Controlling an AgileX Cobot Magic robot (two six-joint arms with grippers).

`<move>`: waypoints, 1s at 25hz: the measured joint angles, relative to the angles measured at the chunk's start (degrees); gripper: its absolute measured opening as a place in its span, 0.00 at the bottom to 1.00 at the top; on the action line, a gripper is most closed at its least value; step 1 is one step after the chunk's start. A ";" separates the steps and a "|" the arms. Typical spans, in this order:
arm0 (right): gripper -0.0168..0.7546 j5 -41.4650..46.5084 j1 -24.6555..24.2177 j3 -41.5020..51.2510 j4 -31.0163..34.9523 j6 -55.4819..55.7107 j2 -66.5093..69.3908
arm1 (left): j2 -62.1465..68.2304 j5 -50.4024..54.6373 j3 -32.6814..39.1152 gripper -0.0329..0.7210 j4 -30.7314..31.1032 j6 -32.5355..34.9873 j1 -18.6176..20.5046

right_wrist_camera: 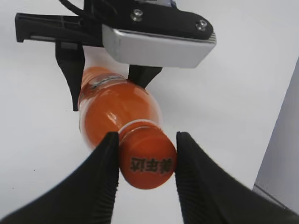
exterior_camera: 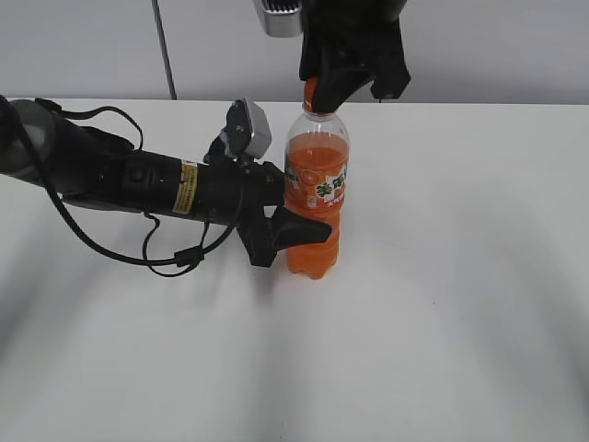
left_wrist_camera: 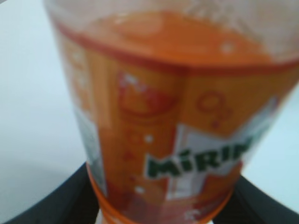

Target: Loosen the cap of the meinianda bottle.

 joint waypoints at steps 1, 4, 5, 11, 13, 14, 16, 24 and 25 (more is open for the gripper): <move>0.38 0.00 0.00 0.00 0.47 -1.08 0.00 | 0.00 0.00 0.00 0.58 0.14 0.00 0.00; 0.38 0.07 -0.05 0.00 1.61 -4.88 0.00 | 0.00 0.00 0.00 0.58 0.32 0.00 0.00; 0.38 0.12 -0.10 0.00 1.83 -5.91 0.00 | 0.00 0.00 0.00 0.58 0.32 0.00 0.00; 0.38 0.21 -0.10 0.00 1.95 -11.11 -0.06 | 0.00 -0.05 0.00 0.58 0.43 0.00 0.00; 0.38 0.21 -0.10 0.00 2.10 -13.53 -0.06 | 0.00 -0.05 0.00 0.58 0.44 0.05 0.00; 0.38 0.26 -0.10 0.00 2.16 -14.56 -0.06 | 0.00 -0.05 0.00 0.58 0.44 0.05 0.00; 0.38 0.26 -0.10 0.00 2.22 -16.45 -0.06 | 0.00 -0.11 0.00 0.58 0.49 0.05 0.06; 0.38 0.26 -0.10 0.00 2.33 -27.27 -0.06 | 0.00 -0.16 -0.08 0.58 0.97 0.05 0.06; 0.38 0.26 -0.10 0.00 2.33 -28.03 -0.06 | 0.00 -0.16 -0.12 0.58 1.25 0.00 0.06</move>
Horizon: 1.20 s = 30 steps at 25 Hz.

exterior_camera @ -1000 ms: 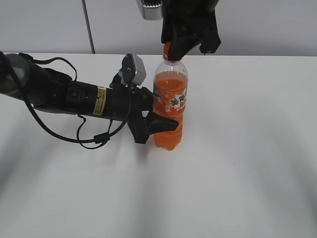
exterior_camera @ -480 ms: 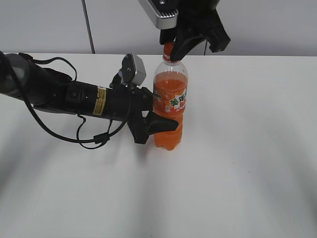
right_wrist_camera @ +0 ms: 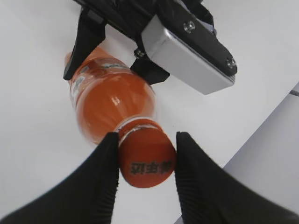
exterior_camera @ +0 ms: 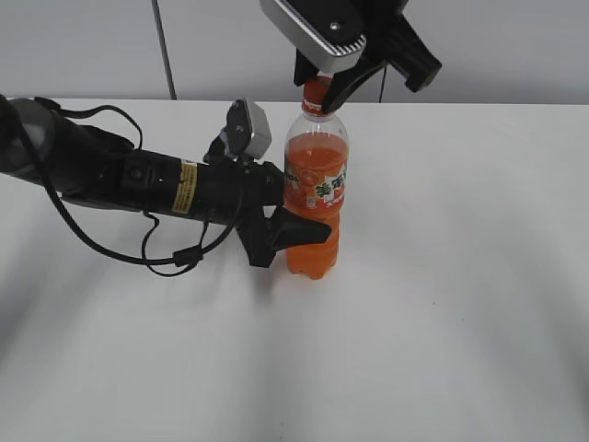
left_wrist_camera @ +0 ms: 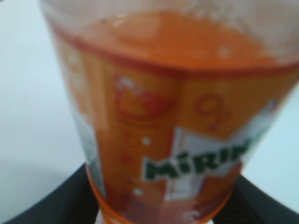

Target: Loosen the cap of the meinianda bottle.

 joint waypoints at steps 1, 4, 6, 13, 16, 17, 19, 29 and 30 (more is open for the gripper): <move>0.38 0.00 0.00 0.00 0.00 -0.52 0.00 | 0.00 0.05 -0.05 0.58 0.14 0.00 0.00; 0.38 0.00 0.00 -0.05 0.00 -1.15 0.00 | 0.00 0.05 -0.05 0.58 0.25 0.00 0.04; 0.38 0.00 0.00 -0.05 0.00 -1.29 0.00 | 0.00 0.05 -0.05 0.58 0.27 -0.06 0.04; 0.38 0.58 0.00 0.30 -0.06 -1.50 -0.79 | 0.00 -0.40 -0.05 0.58 0.77 -0.06 0.04; 0.38 1.17 0.00 0.45 -0.06 -1.50 -1.16 | 0.00 -1.00 -0.05 0.58 1.28 -0.06 0.04; 0.38 1.23 0.00 0.45 -0.06 -1.52 -1.28 | 0.00 -1.15 -0.05 0.58 1.36 -0.06 0.04; 0.38 1.28 0.00 0.45 -0.06 -1.52 -1.42 | -0.05 -1.34 -0.05 0.58 1.36 -0.12 0.04; 0.38 1.34 0.00 0.45 0.00 -2.40 -1.59 | -0.20 -0.73 -0.05 0.58 1.30 -0.12 -0.07; 0.38 1.34 0.00 0.45 0.00 -2.44 -1.59 | -0.20 -0.73 -0.05 0.58 1.30 -0.12 -0.07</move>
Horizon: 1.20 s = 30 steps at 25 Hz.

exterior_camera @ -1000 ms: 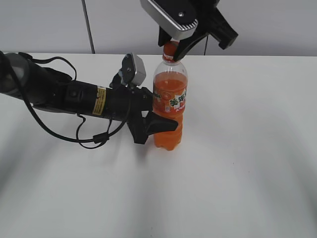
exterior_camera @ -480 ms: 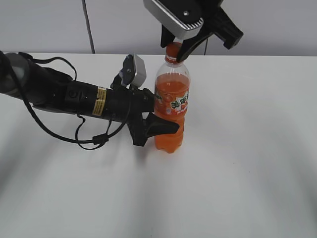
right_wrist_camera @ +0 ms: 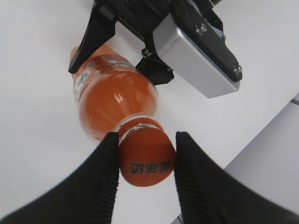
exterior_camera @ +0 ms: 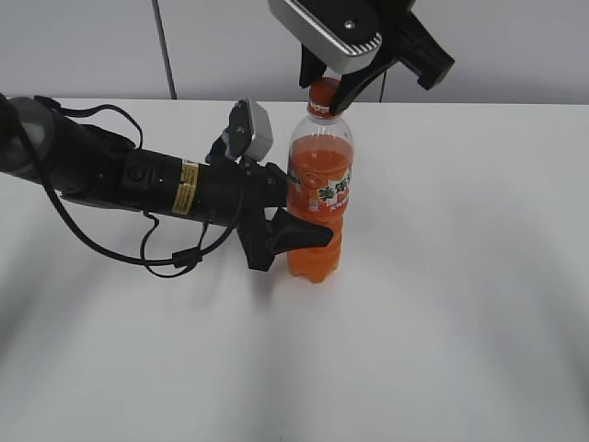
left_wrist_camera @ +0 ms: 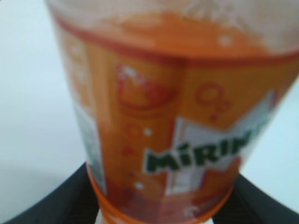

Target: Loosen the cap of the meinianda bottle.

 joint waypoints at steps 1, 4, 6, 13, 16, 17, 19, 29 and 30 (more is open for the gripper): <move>0.38 0.00 0.00 0.00 0.00 -0.07 0.00 | 0.00 0.00 0.00 0.58 0.00 0.00 0.00; 0.38 0.00 0.00 0.00 -0.04 -0.55 0.00 | 0.00 0.06 0.00 0.58 0.00 0.00 0.00; 0.38 0.00 0.00 0.00 -0.04 -1.49 0.00 | 0.00 0.08 0.00 0.58 0.00 0.00 0.00; 0.38 0.06 0.00 0.00 0.02 -6.93 0.00 | 0.00 0.08 0.00 0.58 0.00 0.00 0.00; 0.38 0.06 0.00 0.00 0.59 -12.19 0.00 | 0.00 0.13 0.00 0.58 0.00 0.00 0.00; 0.38 0.06 -0.02 0.00 1.25 -14.18 0.00 | 0.00 0.13 0.00 0.58 0.00 0.06 0.00; 0.37 -0.19 -0.27 0.00 2.96 -17.35 -0.08 | 0.00 0.40 0.00 0.58 0.31 0.13 0.00; 0.37 -1.68 -0.27 -0.65 5.97 -28.17 -1.26 | 0.00 0.76 0.00 0.58 0.25 -0.09 -0.05; 0.37 -1.68 -0.27 -0.65 5.59 -26.91 -1.26 | 0.00 0.83 0.00 0.58 0.25 -0.09 -0.04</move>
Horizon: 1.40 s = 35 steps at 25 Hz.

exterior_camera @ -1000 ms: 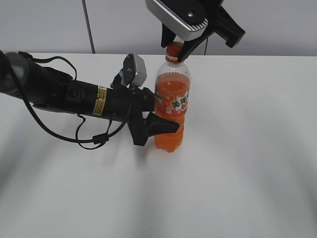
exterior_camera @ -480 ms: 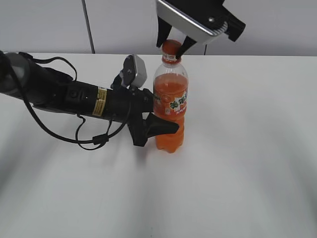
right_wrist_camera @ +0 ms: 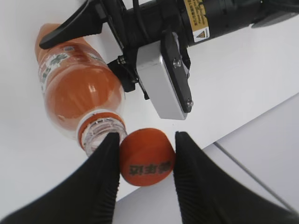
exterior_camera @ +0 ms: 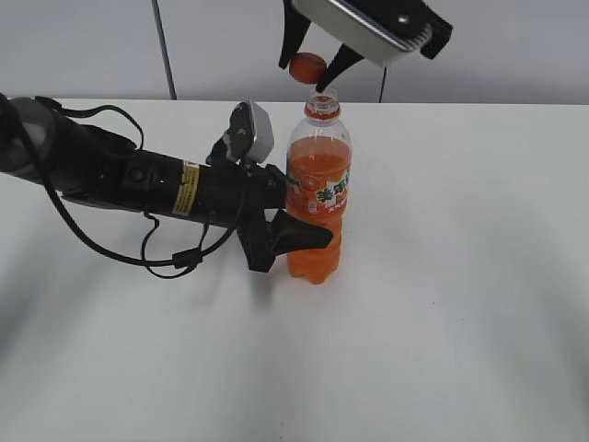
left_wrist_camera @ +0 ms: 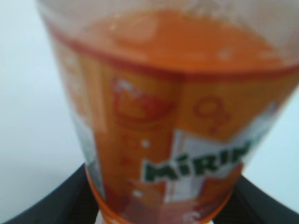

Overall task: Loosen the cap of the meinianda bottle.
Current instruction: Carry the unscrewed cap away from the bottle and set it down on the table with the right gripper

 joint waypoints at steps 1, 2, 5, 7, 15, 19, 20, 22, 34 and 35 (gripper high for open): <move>0.37 0.00 0.00 0.00 -0.21 2.56 -0.05 | 0.00 0.04 0.00 0.58 0.00 0.00 0.00; 0.37 0.00 0.00 0.00 -0.33 6.67 -0.14 | 0.00 -0.03 0.00 0.58 0.00 0.00 0.00; 0.37 0.00 0.00 0.00 -1.25 24.73 -0.86 | 0.00 -0.07 0.00 0.58 0.00 0.00 0.00; 0.37 0.00 0.00 0.00 -1.33 39.05 -1.35 | 0.00 0.06 0.00 0.58 0.00 0.00 0.00; 0.37 0.00 -0.01 -0.05 -2.28 107.33 -1.56 | 0.00 0.06 0.00 0.58 -0.07 0.00 0.00; 0.37 0.00 -0.01 -0.05 -5.25 129.66 -1.56 | 0.00 0.06 0.00 0.58 -0.07 0.00 0.00; 0.37 0.00 -0.13 -0.05 -6.33 132.41 -1.56 | 0.00 0.06 0.00 0.58 -0.07 0.00 0.00; 0.37 0.00 -0.62 -0.05 -8.83 137.19 -1.56 | 0.00 0.06 0.00 0.58 -0.07 0.00 0.00; 0.37 0.01 -23.33 0.52 -10.78 138.05 -4.53 | 0.00 0.06 0.00 0.58 -0.07 0.00 0.00; 0.37 -0.08 -25.26 1.14 -10.78 137.85 -4.57 | 0.00 0.06 0.00 0.58 -0.07 0.00 0.00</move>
